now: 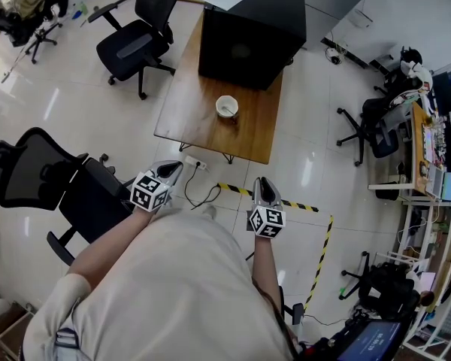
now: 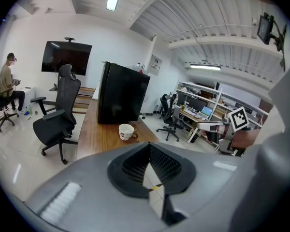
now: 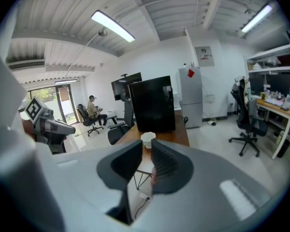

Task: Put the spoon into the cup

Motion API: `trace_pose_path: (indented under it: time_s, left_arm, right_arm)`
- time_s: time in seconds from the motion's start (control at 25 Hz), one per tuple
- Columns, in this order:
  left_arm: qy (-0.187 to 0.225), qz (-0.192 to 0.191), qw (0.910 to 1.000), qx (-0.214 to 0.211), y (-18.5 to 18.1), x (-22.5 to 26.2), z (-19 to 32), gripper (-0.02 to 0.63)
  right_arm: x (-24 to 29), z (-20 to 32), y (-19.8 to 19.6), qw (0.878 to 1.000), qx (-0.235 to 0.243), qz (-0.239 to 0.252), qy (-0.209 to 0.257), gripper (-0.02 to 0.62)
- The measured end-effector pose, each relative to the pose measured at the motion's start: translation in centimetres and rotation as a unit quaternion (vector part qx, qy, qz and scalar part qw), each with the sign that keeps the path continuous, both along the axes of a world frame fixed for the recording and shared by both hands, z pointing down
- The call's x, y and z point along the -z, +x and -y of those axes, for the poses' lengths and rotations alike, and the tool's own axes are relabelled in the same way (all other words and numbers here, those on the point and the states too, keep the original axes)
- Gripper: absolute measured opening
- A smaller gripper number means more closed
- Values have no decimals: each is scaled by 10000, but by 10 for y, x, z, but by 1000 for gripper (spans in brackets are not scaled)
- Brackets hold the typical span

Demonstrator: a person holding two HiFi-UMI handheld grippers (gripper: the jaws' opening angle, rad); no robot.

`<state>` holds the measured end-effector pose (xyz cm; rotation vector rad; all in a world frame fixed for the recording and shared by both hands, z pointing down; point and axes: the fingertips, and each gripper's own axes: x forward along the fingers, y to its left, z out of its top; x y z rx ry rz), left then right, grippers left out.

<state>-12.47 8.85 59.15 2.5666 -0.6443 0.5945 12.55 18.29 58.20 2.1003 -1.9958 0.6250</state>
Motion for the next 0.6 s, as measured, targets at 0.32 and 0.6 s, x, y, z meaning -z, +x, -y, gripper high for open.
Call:
trace_pose_path:
  time_s: [0.32, 0.6]
  left_arm:
    - [-34, 43, 10000, 0, 8, 1, -1, 5]
    - [-11, 61, 10000, -42, 17, 2, -7, 5]
  right_arm:
    - [-3, 3, 4, 9999, 90, 139, 33, 46]
    - [-5, 1, 10, 9997, 208, 142, 15, 46]
